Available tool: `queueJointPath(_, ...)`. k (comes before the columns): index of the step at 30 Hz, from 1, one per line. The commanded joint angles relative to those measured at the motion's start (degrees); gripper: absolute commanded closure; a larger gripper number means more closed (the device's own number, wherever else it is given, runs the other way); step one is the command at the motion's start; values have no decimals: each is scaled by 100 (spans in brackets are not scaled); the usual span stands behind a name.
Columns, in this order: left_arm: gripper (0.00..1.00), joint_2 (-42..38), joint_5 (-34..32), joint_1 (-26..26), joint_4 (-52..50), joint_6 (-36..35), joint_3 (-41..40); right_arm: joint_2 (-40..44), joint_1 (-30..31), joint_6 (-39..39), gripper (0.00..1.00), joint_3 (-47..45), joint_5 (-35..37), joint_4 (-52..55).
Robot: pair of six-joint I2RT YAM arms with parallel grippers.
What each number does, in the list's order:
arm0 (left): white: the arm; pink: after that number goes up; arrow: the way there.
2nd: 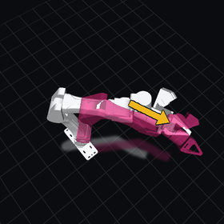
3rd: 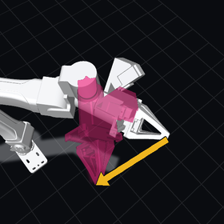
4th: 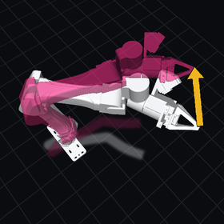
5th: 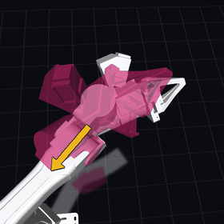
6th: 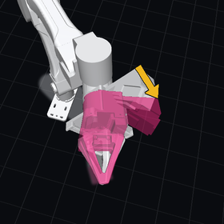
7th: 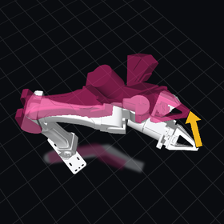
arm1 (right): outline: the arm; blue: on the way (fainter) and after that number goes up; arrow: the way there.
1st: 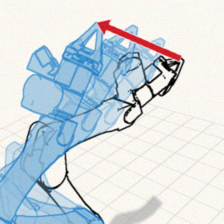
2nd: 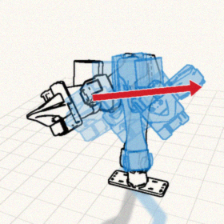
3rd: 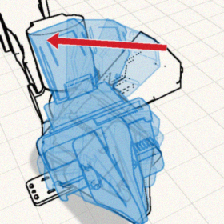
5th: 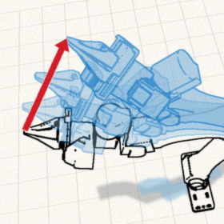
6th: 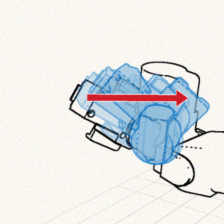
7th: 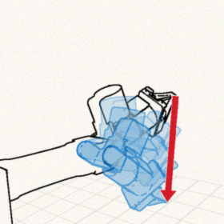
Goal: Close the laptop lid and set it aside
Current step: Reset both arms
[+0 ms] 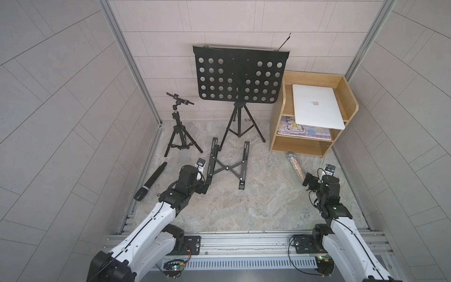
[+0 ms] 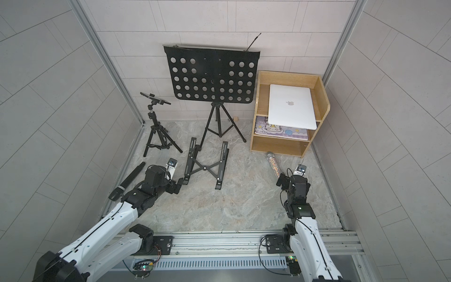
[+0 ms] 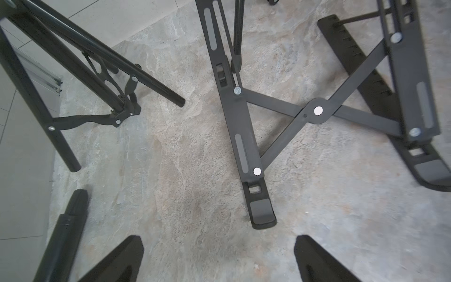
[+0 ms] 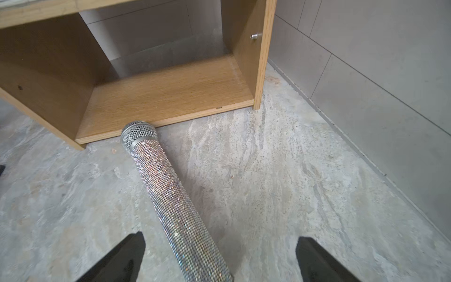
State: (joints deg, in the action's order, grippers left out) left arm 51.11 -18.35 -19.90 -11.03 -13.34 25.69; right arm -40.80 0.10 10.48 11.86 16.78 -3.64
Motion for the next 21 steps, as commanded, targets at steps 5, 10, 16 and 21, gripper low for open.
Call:
queueJointPath(5, 0, 1303, 308, 549, 3125, 134, -451, -2061, -9, -55, 0, 65, -131, -3271)
queueJointPath(10, 0, 2524, 716, 953, 4432, 559, -226, -4251, -10, -255, 0, 585, -447, -4869)
queueJointPath(16, 0, 3627, 1302, 1781, 5946, 1340, -273, -4870, -62, -337, 0, 647, -696, -5541)
queueJointPath(21, 0, 3768, 1313, 1902, 5524, 1463, -40, -4692, -13, -268, 0, 947, -436, -4683)
